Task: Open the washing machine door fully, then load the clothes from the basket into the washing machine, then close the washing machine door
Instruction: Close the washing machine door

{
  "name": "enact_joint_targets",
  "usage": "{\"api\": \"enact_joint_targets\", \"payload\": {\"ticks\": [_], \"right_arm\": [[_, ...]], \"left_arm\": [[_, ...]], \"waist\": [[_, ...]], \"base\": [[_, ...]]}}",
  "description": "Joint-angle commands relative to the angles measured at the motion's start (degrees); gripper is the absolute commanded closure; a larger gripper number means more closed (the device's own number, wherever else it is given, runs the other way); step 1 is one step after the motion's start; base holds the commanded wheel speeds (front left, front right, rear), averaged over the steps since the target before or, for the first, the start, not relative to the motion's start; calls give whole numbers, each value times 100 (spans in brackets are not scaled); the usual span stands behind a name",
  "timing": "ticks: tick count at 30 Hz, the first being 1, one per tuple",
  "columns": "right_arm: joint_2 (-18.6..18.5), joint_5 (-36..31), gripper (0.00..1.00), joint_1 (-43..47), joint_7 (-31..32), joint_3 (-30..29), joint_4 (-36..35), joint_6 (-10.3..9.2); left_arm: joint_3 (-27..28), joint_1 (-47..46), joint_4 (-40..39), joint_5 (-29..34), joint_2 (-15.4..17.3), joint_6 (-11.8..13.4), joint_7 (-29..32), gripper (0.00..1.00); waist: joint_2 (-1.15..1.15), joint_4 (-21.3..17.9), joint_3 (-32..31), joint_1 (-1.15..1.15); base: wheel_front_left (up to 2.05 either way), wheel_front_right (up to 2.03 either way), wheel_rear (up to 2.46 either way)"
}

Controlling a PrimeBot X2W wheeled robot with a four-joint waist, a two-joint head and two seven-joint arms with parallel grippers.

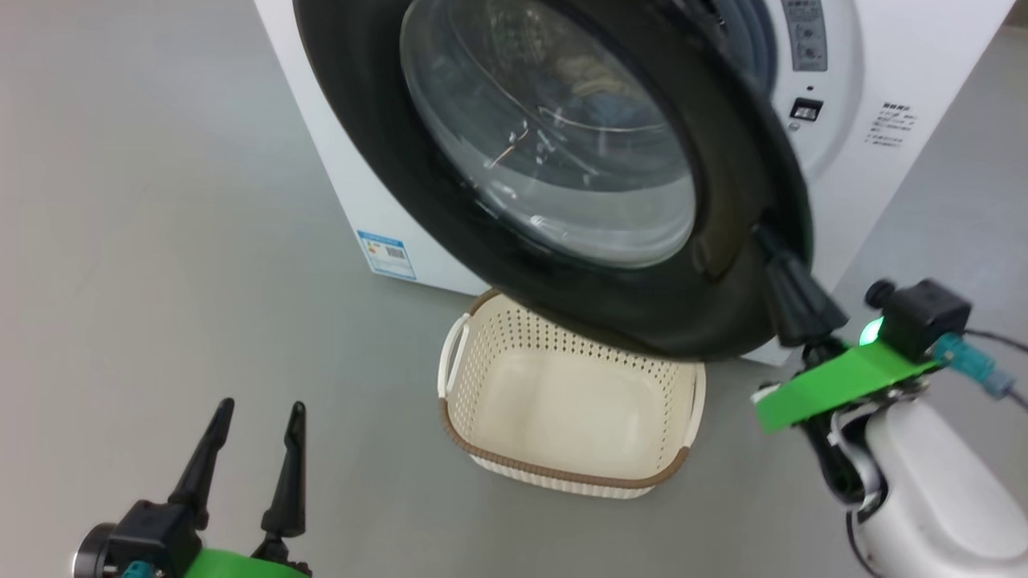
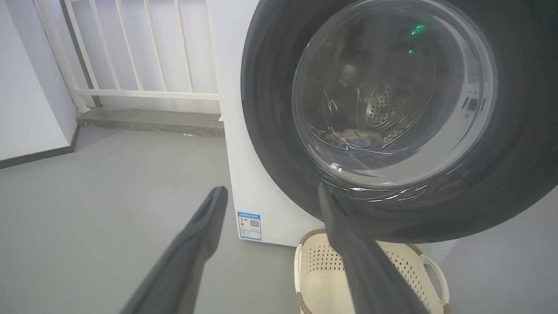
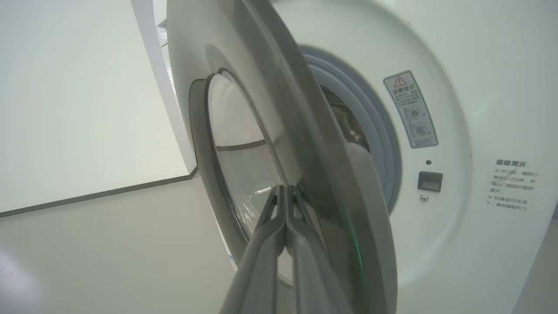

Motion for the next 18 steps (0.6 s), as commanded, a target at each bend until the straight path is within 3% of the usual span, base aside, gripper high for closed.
{"api": "enact_joint_targets", "payload": {"ticks": [1, 18], "right_arm": [[-70, 3, 100, -256, -29, -18, -98, -1], [-432, -90, 100, -1269, -29, -719, 100, -1]], "left_arm": [[172, -211, -187, 45, 61, 4, -37, 0], [-46, -717, -396, 9, -131, 4, -37, 0]], "waist": [[0, 64, 115, 0], [0, 397, 985, 0]], "base": [[0, 0, 0], [0, 0, 0]]}}
